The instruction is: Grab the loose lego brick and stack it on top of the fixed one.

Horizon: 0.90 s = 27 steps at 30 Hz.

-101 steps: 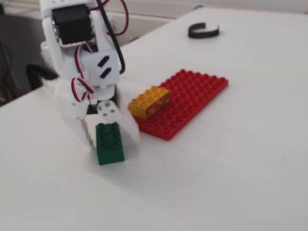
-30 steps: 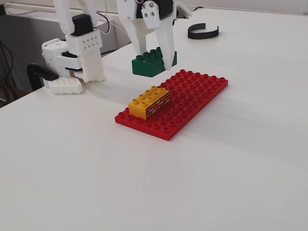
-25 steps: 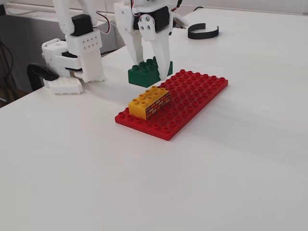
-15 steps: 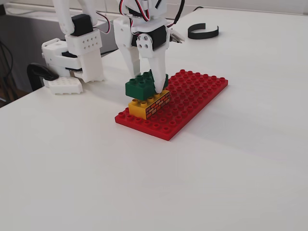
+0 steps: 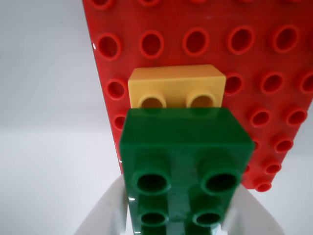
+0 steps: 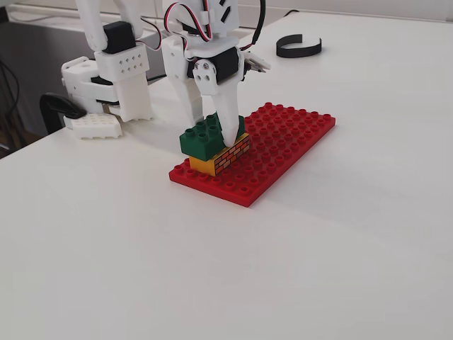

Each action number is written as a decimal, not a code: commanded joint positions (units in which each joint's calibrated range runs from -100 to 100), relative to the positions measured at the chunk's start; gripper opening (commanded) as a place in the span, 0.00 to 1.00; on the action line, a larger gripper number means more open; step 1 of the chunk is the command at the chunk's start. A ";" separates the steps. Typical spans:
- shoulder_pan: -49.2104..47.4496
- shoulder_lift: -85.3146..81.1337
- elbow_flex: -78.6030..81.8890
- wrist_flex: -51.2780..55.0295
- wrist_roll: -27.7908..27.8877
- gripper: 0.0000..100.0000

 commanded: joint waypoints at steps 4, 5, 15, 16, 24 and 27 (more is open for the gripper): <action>-2.30 -1.72 0.01 0.15 -0.16 0.10; -2.30 -1.72 0.01 0.24 -0.16 0.10; -2.00 -0.96 0.37 0.15 -0.16 0.11; -2.00 -1.22 0.73 0.06 -0.11 0.11; -2.37 -1.72 1.55 -0.02 0.36 0.28; -2.37 -1.72 1.55 -0.02 0.36 0.33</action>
